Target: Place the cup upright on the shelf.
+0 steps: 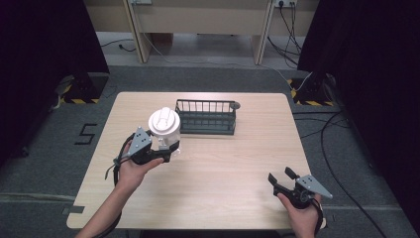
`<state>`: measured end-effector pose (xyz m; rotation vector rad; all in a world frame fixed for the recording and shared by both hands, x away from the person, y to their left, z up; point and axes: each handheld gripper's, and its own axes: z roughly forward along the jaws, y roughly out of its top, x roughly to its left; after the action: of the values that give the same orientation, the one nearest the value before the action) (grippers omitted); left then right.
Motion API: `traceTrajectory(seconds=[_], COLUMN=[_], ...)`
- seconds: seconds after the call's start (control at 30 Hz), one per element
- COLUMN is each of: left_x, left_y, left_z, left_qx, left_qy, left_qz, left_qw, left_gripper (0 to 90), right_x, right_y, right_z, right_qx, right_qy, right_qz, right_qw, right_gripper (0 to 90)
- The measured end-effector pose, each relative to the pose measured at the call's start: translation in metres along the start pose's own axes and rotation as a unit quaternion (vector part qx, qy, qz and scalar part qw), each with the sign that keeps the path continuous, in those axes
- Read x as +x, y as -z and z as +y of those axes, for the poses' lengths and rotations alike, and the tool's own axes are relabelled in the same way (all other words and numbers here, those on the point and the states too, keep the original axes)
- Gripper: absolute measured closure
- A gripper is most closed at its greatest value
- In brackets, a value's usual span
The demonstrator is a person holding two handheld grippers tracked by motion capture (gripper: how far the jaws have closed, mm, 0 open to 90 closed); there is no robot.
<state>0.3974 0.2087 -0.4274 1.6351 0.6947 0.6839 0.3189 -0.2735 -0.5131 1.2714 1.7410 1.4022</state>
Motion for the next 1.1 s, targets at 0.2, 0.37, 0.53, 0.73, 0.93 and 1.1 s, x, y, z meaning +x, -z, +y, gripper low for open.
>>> traceTrajectory(seconds=[0.2, 0.37, 0.53, 0.73, 0.93, 1.1], left_x=[0.001, 0.002, 0.003, 0.004, 0.007, 0.009], left_y=[-0.009, -0.018, -0.029, -0.036, -0.044, -0.048], left_z=[0.006, 0.009, 0.012, 0.013, 0.017, 0.020], left_qx=[-0.001, 0.001, 0.001, -0.001, -0.002, -0.001], left_qy=[-0.002, -0.002, -0.001, -0.002, 0.002, 0.000], left_qz=[-0.003, -0.005, -0.005, -0.004, -0.002, 0.001], left_qw=[1.0000, 1.0000, 1.0000, 1.0000, 1.0000, 1.0000], left_gripper=[17.5, 17.5, 17.5, 17.5, 17.5, 17.5], right_x=[0.000, 0.000, 0.000, -0.001, -0.001, -0.001], right_y=[0.000, 0.000, 0.000, 0.000, 0.000, 0.000], right_z=[0.000, 0.000, 0.000, 0.000, 0.000, 0.000], right_qx=[0.000, 0.000, 0.000, 0.001, 0.000, 0.000], right_qy=[0.000, 0.000, -0.003, -0.005, -0.004, -0.005], right_qz=[0.000, 0.000, 0.002, 0.001, 0.002, 0.001], right_qw=[1.0000, 1.0000, 1.0000, 1.0000, 1.0000, 1.0000], right_gripper=[25.9, 26.0, 26.1, 26.1, 26.0, 26.0])
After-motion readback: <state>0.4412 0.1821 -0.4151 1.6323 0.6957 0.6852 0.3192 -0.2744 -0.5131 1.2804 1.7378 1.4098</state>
